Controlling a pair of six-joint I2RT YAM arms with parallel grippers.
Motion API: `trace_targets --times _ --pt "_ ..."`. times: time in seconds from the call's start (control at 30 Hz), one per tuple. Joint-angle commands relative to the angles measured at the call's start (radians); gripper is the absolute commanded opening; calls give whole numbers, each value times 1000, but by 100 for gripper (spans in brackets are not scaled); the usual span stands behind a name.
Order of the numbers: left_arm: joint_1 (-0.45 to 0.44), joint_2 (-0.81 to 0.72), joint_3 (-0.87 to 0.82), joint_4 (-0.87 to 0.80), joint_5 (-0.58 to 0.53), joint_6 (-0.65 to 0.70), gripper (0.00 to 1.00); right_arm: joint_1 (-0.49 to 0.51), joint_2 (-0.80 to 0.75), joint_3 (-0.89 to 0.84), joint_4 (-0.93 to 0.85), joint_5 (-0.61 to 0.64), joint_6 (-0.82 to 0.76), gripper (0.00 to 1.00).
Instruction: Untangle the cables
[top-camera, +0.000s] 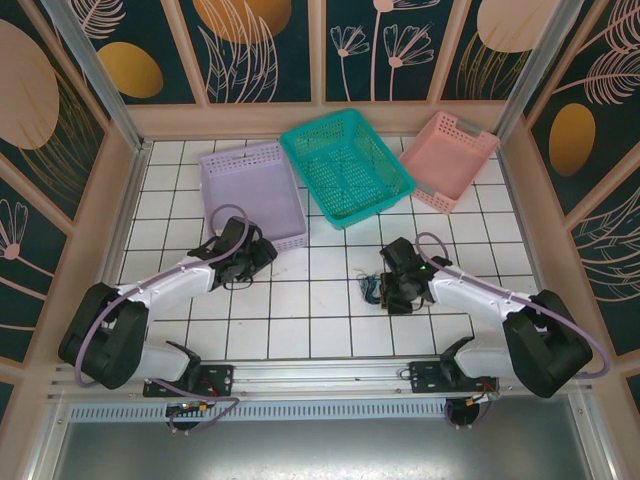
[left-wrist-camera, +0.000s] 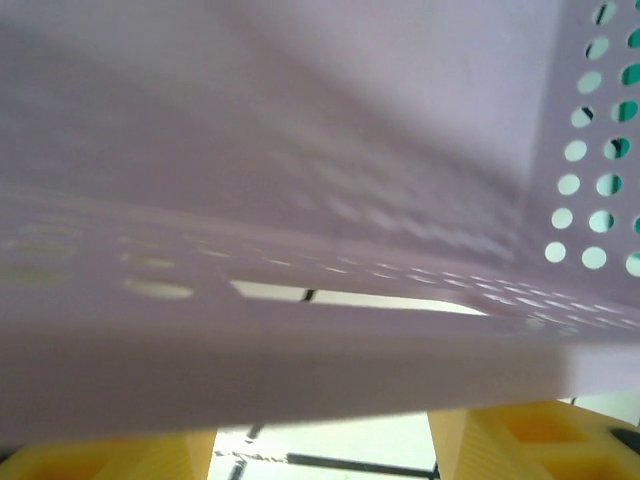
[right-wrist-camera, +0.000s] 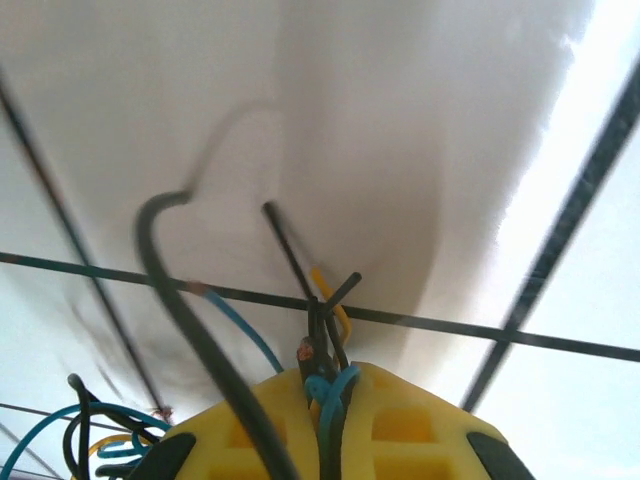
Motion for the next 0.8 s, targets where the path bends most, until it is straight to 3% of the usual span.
trace_targets --times 0.0,0.27,0.4,0.53,0.77 --pt "42 -24 33 -69 -31 38 58 -31 -24 54 -92 107 -41 0" --pt "45 -154 91 -129 92 -66 78 -56 -122 172 -138 247 -409 0" --pt "35 -173 110 -155 206 -137 79 -57 -92 278 -143 279 -627 0" --pt "-51 -177 232 -144 226 -224 81 -40 -49 405 -154 347 -817 0" --pt "-232 17 413 -2 280 -471 85 16 -6 505 -33 344 -990 0"
